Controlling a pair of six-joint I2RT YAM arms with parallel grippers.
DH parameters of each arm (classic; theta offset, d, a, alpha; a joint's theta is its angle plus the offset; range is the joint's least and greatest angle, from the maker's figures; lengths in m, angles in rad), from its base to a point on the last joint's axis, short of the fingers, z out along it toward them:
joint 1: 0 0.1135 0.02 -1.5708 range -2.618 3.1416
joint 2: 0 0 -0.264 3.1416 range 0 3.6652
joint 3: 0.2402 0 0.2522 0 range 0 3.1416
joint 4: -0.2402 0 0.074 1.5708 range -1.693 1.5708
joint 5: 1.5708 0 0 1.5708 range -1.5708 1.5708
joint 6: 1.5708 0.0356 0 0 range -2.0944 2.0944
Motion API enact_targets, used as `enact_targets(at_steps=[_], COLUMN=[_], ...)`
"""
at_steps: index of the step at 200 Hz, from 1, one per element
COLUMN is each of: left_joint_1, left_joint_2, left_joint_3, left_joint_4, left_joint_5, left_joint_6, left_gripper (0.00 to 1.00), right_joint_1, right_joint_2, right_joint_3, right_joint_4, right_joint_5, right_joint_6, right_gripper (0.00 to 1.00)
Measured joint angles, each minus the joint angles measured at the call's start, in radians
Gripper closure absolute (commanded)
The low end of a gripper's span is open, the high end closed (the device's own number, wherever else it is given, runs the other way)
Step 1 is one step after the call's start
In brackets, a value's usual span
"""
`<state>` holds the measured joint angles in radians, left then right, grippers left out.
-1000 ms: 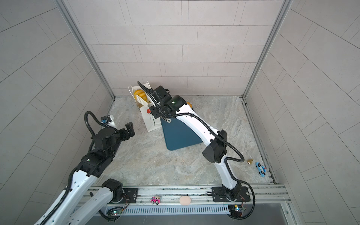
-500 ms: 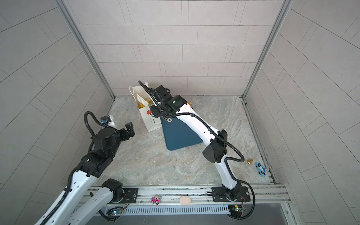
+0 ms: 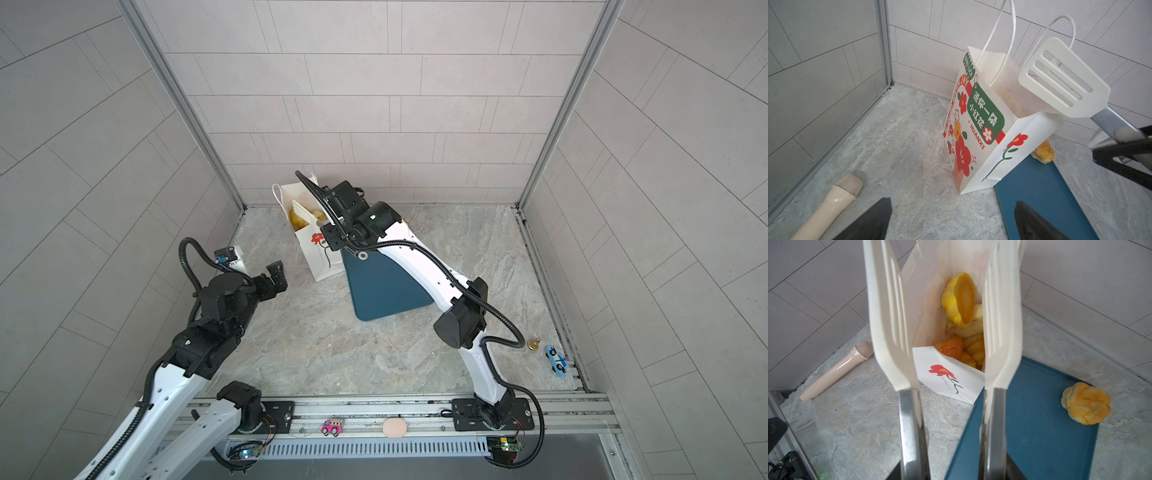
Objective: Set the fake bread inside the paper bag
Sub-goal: 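Move the open tongs back over the tray to the flaky roll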
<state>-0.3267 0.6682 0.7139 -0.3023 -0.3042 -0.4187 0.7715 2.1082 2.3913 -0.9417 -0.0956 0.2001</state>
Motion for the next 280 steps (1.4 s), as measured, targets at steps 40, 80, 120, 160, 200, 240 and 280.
enact_targets(at_steps=[40,80,120,160,200,240,280], left_joint_1=[0.0,0.0,0.0,0.0,0.0,-0.001,-0.001], left_joint_2=[-0.002,0.0,0.031,0.061,0.073,0.087,0.09], left_joint_3=[0.002,0.019,0.021,0.028,0.04,0.042,0.045], left_joint_4=[-0.002,-0.002,-0.001,-0.002,0.006,0.006,0.006], left_joint_5=[0.005,0.01,0.023,0.033,0.035,0.035,0.035], left_joint_6=[-0.008,-0.013,-0.023,-0.034,-0.037,-0.037,-0.037], left_gripper=[0.0,0.0,0.0,0.0,0.0,0.0,0.0], right_joint_1=[0.001,-0.001,-0.05,-0.18,-0.307,-0.363,-0.375], right_joint_2=[-0.037,-0.1,-0.241,-0.355,-0.362,-0.269,-0.138], right_joint_3=[0.0,-0.023,-0.236,-0.504,-0.686,-0.712,-0.66], right_joint_4=[-0.032,-0.074,-0.058,0.015,0.06,0.058,0.058], right_joint_5=[0.019,0.089,0.142,0.18,0.212,0.214,0.176], right_joint_6=[-0.04,-0.064,-0.08,-0.09,-0.092,-0.092,-0.091], right_gripper=[0.48,0.49,0.5,0.5,0.5,0.47,0.44])
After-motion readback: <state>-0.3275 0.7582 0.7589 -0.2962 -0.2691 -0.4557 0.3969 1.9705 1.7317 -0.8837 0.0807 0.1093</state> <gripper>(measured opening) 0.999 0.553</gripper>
